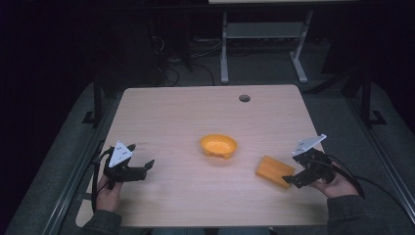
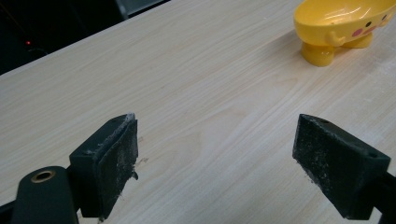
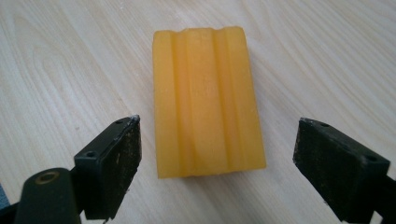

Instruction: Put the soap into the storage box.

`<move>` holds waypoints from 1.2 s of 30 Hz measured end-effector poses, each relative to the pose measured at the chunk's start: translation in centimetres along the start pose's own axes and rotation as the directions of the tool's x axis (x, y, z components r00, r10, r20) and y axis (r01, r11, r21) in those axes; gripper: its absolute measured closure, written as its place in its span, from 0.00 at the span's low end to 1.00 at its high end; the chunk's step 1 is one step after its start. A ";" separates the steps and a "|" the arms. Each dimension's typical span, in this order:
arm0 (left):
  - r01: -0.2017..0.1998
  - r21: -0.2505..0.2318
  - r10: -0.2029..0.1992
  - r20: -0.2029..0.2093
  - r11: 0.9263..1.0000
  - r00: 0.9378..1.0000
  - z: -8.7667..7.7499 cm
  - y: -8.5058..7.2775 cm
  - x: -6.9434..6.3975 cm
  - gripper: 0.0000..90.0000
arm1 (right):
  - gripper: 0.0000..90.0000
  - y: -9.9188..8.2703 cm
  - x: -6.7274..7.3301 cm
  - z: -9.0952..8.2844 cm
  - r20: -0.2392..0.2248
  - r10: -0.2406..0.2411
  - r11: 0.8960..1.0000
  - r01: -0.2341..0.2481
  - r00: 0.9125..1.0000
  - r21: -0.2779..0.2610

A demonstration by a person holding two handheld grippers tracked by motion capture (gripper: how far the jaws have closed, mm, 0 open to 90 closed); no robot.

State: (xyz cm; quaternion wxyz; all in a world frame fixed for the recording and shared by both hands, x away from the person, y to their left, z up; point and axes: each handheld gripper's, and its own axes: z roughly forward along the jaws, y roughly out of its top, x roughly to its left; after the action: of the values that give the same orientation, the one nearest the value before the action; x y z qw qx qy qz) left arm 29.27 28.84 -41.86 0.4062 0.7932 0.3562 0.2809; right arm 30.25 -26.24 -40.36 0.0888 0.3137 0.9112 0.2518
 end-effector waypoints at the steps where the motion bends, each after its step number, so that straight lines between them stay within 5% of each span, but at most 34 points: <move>1: 0.000 0.002 0.000 0.001 1.000 1.000 0.0 0.0 0.0 0.15 | 0.16 0.2 0.0 0.1 0.000 -0.002 1.000 0.002 1.000 0.001; 36: 0.005 -0.009 -0.005 0.001 1.000 1.000 0.0 0.0 0.1 0.15 | 0.16 3.0 -0.7 3.9 -0.031 -0.047 0.992 0.050 0.998 0.113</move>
State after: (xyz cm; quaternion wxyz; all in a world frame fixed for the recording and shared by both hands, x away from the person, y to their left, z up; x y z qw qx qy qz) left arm 29.35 28.89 -41.84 0.4109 0.7905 0.3568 0.2810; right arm 33.65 -23.08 -42.15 0.0639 0.2923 0.9326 0.2018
